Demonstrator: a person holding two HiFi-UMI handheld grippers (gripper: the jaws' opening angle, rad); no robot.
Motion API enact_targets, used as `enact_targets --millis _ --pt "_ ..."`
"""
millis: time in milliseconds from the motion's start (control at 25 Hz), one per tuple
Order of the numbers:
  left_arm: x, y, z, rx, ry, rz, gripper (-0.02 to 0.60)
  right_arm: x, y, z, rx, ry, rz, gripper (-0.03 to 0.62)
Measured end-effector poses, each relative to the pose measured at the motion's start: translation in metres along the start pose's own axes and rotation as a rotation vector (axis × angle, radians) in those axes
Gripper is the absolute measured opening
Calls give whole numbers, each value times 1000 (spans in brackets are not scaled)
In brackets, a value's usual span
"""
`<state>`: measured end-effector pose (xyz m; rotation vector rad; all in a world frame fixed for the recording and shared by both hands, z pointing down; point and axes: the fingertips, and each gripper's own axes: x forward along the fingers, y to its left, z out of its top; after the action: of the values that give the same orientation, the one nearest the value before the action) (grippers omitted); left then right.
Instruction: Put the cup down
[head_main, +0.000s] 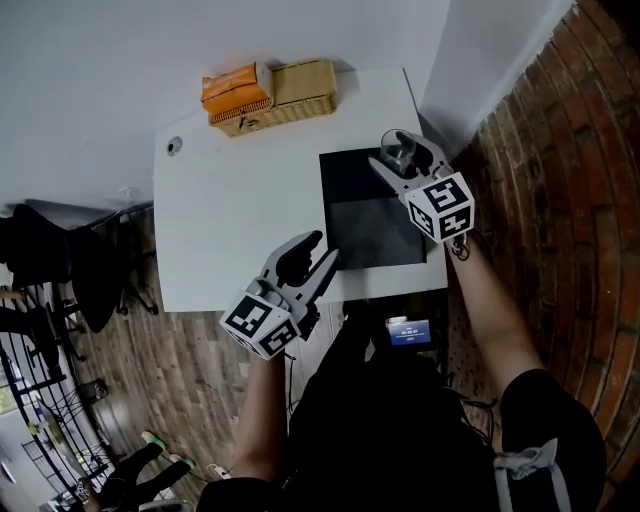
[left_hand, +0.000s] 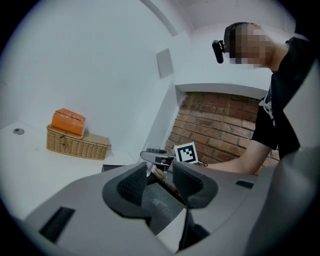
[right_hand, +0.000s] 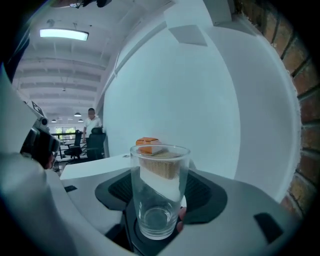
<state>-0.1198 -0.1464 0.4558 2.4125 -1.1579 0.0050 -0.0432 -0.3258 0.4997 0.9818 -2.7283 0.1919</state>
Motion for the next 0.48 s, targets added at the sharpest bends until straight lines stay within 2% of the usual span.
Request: enact_targets --millis 200,280,480 --pt "-4 10 -5 -19 10 32 167 1 7 -3 -62 -44 -6 288" --pt "-2 8 -7 -25 12 28 167 -1 11 -3 -99 -59 -9 288" --pt "7 1 -8 -21 24 0 167 -1 12 -3 -105 -96 -24 288"
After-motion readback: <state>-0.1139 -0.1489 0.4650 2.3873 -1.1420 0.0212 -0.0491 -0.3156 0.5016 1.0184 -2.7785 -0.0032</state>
